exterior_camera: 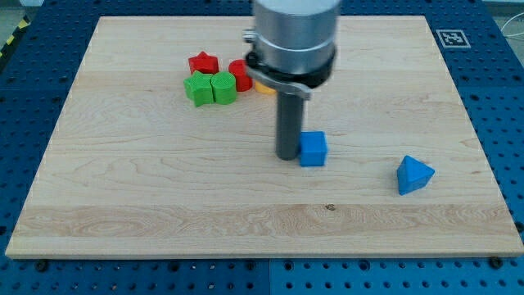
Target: Push the blue cube to the left of the bule triangle
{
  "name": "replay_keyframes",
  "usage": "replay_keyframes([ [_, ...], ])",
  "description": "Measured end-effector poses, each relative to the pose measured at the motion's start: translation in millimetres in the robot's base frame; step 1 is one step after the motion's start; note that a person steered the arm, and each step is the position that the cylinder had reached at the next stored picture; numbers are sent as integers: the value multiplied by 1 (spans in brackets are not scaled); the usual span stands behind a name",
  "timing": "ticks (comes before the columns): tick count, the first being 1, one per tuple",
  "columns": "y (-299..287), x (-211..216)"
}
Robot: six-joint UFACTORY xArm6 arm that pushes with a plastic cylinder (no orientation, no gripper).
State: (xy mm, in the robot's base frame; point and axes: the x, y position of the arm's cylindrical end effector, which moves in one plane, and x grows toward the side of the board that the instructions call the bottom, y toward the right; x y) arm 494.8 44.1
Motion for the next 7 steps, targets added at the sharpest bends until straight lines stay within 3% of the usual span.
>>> replay_keyframes([
  [2, 16, 14],
  [5, 12, -35],
  [7, 76, -41],
])
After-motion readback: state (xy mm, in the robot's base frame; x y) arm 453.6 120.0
